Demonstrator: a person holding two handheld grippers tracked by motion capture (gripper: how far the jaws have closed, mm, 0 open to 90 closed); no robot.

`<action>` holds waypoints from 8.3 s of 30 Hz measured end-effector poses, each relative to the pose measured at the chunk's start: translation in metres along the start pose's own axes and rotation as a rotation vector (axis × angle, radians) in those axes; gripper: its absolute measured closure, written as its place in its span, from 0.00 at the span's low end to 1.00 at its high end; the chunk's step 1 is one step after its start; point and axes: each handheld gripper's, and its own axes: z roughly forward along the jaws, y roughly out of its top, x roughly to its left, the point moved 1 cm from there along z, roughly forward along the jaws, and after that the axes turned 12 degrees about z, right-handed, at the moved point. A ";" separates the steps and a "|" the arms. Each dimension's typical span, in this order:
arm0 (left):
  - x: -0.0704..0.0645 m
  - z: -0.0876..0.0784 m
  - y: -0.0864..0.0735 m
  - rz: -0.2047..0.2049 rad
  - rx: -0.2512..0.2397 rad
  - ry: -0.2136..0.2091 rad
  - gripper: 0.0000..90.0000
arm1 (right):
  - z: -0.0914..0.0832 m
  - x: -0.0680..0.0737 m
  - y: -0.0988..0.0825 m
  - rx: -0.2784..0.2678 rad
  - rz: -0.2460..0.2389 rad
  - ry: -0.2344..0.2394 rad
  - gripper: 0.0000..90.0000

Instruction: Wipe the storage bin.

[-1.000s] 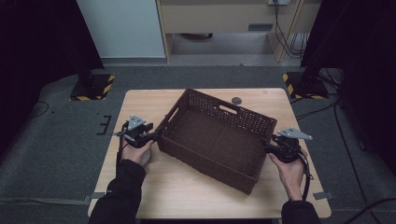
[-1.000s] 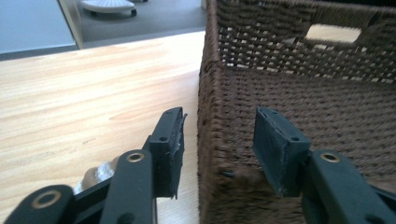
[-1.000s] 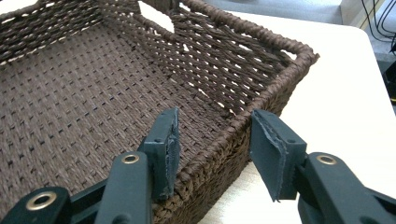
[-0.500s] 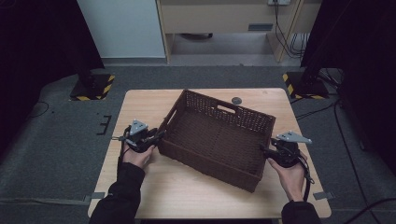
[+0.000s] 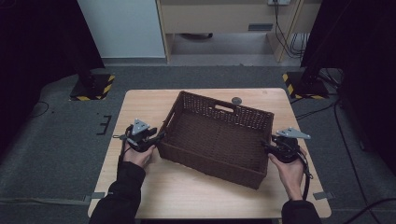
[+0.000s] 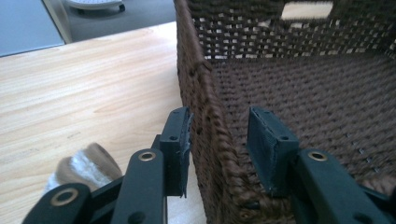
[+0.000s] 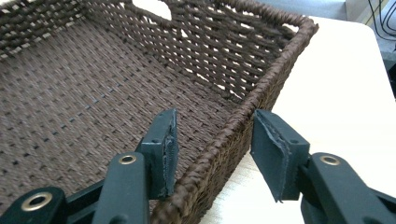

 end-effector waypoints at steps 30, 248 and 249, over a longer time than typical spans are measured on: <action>-0.025 -0.006 -0.003 -0.006 0.035 -0.030 0.73 | 0.006 -0.007 -0.002 0.060 -0.021 -0.011 0.75; 0.024 0.013 -0.032 0.037 0.074 -0.150 0.78 | 0.000 -0.015 -0.006 0.099 -0.006 0.104 0.75; 0.024 0.014 -0.034 0.037 0.083 -0.150 0.78 | 0.000 -0.015 -0.006 0.098 -0.005 0.104 0.75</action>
